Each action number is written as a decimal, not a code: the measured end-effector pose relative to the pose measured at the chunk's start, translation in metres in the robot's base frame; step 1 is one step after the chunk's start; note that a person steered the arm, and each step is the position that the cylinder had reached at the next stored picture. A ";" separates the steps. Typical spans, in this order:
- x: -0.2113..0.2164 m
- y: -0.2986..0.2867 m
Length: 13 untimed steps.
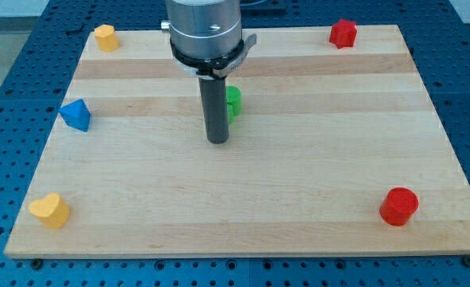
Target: Point your arm to yellow heart
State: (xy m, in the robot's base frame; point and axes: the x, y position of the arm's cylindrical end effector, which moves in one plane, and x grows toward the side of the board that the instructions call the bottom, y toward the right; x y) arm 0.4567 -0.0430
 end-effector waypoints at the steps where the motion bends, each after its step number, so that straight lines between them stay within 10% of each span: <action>1: 0.021 -0.036; 5: 0.071 -0.262; 8: 0.160 -0.255; 11: 0.137 -0.117; 13: 0.161 -0.137</action>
